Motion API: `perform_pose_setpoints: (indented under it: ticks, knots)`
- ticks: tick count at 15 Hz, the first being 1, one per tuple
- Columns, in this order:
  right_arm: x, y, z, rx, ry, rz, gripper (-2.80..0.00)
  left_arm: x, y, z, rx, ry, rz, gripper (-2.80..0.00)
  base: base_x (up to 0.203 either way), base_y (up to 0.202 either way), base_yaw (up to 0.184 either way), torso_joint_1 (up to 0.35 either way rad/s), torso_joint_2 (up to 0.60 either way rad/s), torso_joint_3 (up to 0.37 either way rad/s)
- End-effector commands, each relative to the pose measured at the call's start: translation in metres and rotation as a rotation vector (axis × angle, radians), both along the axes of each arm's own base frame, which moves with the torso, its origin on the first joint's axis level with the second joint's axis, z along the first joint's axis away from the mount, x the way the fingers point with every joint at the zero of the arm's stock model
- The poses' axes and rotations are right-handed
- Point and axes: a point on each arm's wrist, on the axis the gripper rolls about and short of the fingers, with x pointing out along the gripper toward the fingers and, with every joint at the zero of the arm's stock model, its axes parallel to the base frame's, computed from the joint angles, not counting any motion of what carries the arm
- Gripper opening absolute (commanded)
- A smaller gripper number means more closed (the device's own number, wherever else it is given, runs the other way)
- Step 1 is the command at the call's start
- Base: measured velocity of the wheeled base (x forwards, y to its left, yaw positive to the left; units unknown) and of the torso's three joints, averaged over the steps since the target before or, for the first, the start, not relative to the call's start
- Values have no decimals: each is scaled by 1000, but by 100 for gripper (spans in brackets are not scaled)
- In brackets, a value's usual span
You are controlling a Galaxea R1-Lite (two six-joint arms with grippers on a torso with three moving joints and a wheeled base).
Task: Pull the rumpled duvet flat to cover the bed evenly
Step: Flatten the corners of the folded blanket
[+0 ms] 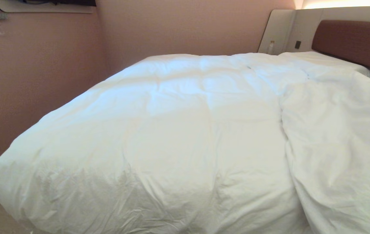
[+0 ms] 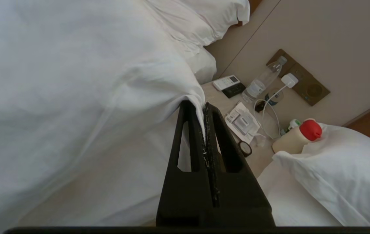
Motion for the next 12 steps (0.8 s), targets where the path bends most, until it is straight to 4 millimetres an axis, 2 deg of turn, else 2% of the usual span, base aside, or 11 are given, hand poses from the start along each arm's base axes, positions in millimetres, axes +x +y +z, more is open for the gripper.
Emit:
perform_pose_setpoints:
  ticks: [1,5,10,11,12]
  knots:
    - [-2,1,-4,7,32,-3,-280,0,0,0,0,0,1,-280,0,0,0,0,0,0]
    - [-6,2,3,-4,6,-4,-280,0,0,0,0,0,-1,-280,0,0,0,0,0,0]
    - [-6,2,2,-9,22,-4,-280,0,0,0,0,0,1,-280,0,0,0,0,0,0]
    - [-7,2,2,-13,17,-5,-185,0,0,0,0,0,1,-280,0,0,0,0,0,0]
    - [-9,3,3,-16,10,-5,0,0,0,0,0,0,1,-280,0,0,0,0,0,0]
